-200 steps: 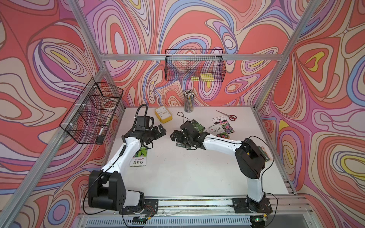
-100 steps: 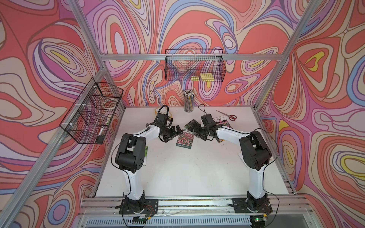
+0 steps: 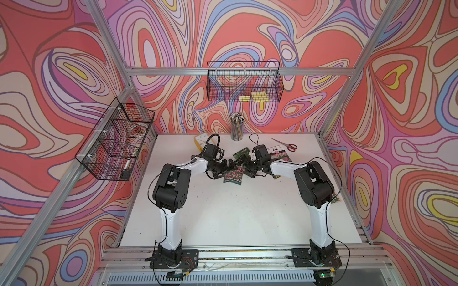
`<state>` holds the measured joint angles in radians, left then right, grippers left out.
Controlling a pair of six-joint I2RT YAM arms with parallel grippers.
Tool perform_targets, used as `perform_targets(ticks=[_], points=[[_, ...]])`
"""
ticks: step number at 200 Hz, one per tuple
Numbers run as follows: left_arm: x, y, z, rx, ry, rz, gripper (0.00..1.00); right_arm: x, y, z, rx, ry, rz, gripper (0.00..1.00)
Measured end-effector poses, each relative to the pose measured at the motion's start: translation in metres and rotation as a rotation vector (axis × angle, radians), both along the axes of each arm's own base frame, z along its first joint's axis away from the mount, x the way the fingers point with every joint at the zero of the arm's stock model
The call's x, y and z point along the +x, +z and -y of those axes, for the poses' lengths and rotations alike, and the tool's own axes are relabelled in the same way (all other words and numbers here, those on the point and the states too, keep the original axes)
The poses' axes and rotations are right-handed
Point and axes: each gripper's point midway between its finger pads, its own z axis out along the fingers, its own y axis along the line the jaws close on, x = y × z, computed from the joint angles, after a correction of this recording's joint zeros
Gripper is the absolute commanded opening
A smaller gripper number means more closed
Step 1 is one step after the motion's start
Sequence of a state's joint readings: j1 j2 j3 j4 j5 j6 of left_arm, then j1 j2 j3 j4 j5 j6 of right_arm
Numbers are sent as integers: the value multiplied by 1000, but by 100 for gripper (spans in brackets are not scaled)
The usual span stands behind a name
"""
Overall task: Arrange the seed packets in a row
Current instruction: Pick up the seed packet from the center of the board.
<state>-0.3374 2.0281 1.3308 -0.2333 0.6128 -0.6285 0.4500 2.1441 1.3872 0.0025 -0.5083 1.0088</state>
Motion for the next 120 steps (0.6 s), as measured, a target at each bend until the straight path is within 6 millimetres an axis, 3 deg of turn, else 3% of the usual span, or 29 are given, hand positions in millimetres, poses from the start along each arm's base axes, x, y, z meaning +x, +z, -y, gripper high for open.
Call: perform_targets(ticks=[20,40,81,109,120], points=[[-7,0,12,-36,-28,-7,90,4,0,-4,39,-5,5,94],[-15,-2,19,-65,-44,-28,74,4,1,-7,68,-8,6,94],[-20,-5,19,-49,-58,-45,53,2,1,-8,107,-14,7,93],[-21,-8,12,-24,-55,-58,27,0,-3,-7,115,-15,7,75],[-22,-9,9,-17,-52,-66,12,-2,-6,-6,116,-21,-8,69]])
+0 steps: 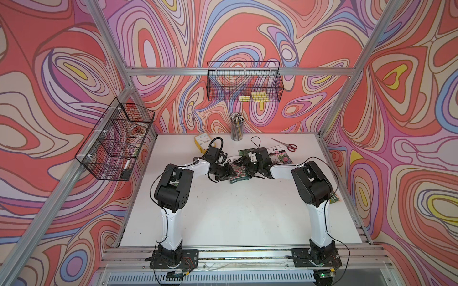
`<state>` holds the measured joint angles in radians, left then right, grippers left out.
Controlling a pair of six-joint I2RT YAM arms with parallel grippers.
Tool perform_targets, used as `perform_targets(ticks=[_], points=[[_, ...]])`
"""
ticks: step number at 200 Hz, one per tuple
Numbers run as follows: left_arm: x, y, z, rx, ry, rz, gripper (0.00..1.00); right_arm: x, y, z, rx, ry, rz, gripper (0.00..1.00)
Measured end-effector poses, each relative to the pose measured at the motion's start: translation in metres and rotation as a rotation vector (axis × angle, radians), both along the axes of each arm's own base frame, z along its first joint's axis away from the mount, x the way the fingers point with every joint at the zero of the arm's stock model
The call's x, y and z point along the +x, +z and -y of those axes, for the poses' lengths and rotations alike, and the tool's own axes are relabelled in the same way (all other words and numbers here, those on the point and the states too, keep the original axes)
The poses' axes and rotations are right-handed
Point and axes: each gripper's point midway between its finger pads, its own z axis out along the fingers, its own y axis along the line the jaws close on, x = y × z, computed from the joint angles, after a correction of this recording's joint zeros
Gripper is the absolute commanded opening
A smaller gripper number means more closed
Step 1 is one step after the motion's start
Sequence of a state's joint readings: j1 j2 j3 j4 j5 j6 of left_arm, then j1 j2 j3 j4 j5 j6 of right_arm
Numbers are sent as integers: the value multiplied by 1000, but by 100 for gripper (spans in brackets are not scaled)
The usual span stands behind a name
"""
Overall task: Arrange the seed packets in a row
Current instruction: Pick up the seed packet from the center of the board.
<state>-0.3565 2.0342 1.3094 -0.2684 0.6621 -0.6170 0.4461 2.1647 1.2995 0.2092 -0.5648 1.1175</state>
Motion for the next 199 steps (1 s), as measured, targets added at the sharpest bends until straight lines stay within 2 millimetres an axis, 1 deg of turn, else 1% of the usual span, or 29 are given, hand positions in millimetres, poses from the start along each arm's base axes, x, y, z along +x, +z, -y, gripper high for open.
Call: perform_targets(ticks=[8,32,52,65,79,89,98,100,109,115,119,123,133,144,151,167,173,187,199], points=[[-1,-1,-2,3,2,-8,0,-1,-2,1,0,1,-4,65],[-2,2,-1,-1,-8,-19,0,-6,-7,1,0,2,-15,56],[-3,5,0,-4,-15,-23,0,-8,-9,2,2,4,-17,47],[-5,4,0,-1,-16,-30,0,-10,-11,3,2,5,-25,44],[-7,5,-1,2,-17,-39,0,-12,-13,3,3,6,-31,36],[-9,9,-2,4,-17,-40,0,-14,-15,4,0,8,-34,31],[-10,14,-3,3,-19,-35,0,-16,-17,5,-4,9,-35,29],[-11,15,-3,3,-19,-34,0,-16,-18,5,-4,6,-39,28],[-12,24,-4,0,-20,-21,0,-18,-18,6,-9,9,-38,15],[-12,29,-5,-1,-21,-11,0,-19,-19,7,-11,8,-41,9],[-13,33,-6,-1,-22,-4,4,-20,-19,8,-10,5,-43,5],[-13,37,-7,0,-21,1,10,-21,-18,8,-14,12,-35,0],[-15,44,-9,4,-23,12,25,-21,-15,7,0,12,-39,0],[-16,50,-12,7,-23,26,49,-22,-9,6,3,18,-23,0],[-16,54,-14,12,-19,33,61,-23,-7,6,4,19,-18,0],[-17,62,-27,42,4,40,81,-27,-4,7,1,17,-15,0],[-16,65,-35,60,18,45,84,-29,-4,8,-2,15,-15,0],[-16,75,-57,111,62,59,85,-34,-1,10,-13,9,-10,0],[-15,86,-83,174,119,80,86,-38,3,8,-25,8,5,0]])
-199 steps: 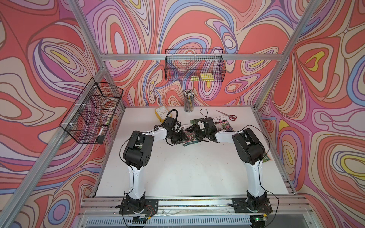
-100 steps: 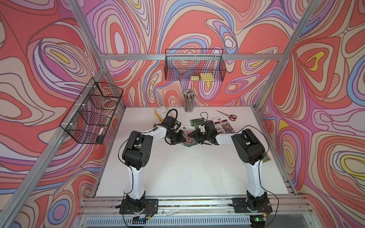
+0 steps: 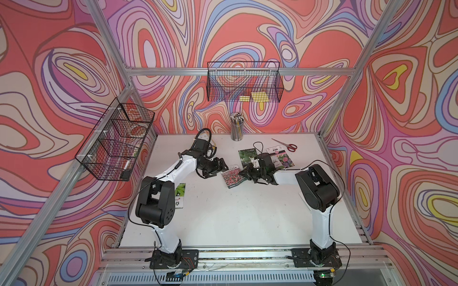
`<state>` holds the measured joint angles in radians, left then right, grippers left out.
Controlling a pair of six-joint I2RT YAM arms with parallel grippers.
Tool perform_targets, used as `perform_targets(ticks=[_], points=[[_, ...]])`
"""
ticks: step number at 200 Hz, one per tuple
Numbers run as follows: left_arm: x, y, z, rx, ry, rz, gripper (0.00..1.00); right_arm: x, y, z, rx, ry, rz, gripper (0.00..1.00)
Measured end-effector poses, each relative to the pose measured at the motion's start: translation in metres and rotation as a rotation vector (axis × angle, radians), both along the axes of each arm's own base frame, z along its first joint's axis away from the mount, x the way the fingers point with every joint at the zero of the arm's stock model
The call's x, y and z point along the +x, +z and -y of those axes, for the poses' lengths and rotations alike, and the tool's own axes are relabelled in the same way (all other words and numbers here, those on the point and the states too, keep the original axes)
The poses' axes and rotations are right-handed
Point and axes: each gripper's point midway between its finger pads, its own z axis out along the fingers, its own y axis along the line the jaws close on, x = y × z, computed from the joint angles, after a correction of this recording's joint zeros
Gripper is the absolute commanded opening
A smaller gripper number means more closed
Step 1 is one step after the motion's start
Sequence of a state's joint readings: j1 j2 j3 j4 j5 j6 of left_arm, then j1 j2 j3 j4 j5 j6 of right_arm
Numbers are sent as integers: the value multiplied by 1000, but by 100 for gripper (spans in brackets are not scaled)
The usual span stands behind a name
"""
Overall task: Arrange the seed packets in a row
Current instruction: Pick up the seed packet from the center of the board, then place the seed packet at the center of the board.
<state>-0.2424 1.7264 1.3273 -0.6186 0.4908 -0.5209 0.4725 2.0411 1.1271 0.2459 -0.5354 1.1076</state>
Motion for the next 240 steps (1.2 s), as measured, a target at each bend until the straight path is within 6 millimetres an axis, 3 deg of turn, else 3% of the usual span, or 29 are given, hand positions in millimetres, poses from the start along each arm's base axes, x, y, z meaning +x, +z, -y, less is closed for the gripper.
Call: perform_targets(ticks=[13,28,58,80,94,131,193,240], points=[[-2,18,-28,68,63,37,87,-7,8,-10,-19,8,29,0],[-6,42,-53,134,126,93,88,-23,18,-36,-43,34,80,0],[-26,87,-72,186,196,215,89,-80,26,-105,-118,103,189,0],[-47,93,-83,201,238,245,89,-122,25,-140,-186,104,268,0],[-59,88,-87,206,255,235,89,-136,26,-150,-220,76,304,0],[-84,77,-97,218,291,226,89,-129,28,-164,-253,-71,357,0],[-109,98,-112,221,355,328,89,-123,-19,-182,-255,-199,308,0],[-117,103,-119,235,384,348,90,-123,-11,-201,-184,-234,292,0]])
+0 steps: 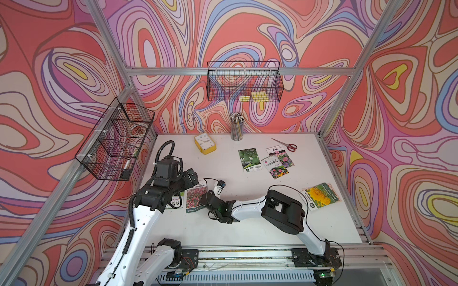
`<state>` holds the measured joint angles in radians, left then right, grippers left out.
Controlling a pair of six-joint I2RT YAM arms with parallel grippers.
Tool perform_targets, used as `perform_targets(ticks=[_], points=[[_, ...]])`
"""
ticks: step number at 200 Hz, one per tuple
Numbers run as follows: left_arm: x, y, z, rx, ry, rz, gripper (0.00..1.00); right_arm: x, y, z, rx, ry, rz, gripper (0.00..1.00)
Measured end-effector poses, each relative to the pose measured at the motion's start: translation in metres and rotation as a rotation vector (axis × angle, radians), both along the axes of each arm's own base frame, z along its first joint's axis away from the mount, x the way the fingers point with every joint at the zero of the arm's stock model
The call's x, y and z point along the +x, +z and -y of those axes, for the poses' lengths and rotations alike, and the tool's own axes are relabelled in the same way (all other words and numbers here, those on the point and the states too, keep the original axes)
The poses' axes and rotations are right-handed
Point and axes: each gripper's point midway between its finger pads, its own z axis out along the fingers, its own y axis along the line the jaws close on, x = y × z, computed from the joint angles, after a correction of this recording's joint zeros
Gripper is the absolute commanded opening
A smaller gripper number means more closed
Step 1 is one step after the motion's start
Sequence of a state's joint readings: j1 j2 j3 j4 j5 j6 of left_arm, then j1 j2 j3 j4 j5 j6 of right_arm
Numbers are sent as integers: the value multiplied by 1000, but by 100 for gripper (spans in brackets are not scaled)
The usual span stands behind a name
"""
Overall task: Arrange the seed packets in a row
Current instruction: Place the seed packet at the center of the board.
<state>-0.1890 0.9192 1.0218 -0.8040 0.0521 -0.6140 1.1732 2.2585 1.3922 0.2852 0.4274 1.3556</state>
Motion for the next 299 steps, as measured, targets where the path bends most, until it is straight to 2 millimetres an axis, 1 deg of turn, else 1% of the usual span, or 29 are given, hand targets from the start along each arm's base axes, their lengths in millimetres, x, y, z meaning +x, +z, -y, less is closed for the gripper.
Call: perform_targets(ticks=[30,117,138,163,171,178,197,206,218,226,240,251,260,273,280,299], points=[[-4,-2,-2,5,8,-11,90,1,3,-2,21,-13,-2,0],[-11,-1,-6,13,17,-8,90,4,-2,-6,29,-27,-7,0],[-12,-2,-6,13,17,-8,90,4,-6,-7,27,-27,-8,0],[-13,-3,-6,13,17,-10,90,4,-15,-6,20,-26,-18,0],[-14,-3,-6,13,17,-11,90,4,-17,-6,16,-27,-20,4],[-14,-3,-6,14,17,-11,90,4,-17,-6,16,-26,-21,9],[-14,-5,-6,14,17,-14,90,5,-16,-7,27,-26,-19,20],[-15,-5,-6,14,17,-15,90,5,-14,-8,35,-23,-17,27],[-15,-5,-6,12,18,-16,90,6,-10,-10,51,-20,-8,43],[-15,-5,-6,11,19,-16,90,6,-7,-12,60,-18,-5,47],[-15,-5,-6,9,19,-16,90,6,-2,-13,68,-13,-3,61],[-16,-6,-6,7,19,-17,90,7,2,-12,74,-15,-1,66],[-16,-7,-6,7,18,-18,90,7,3,-11,67,-13,-8,73],[-17,-7,-5,4,16,-18,90,6,7,-7,56,-16,-16,79],[-18,-7,-5,1,13,-18,90,5,8,-3,40,-18,-23,83],[-18,-8,-3,-7,4,-20,92,2,10,14,-27,-29,-46,89]])
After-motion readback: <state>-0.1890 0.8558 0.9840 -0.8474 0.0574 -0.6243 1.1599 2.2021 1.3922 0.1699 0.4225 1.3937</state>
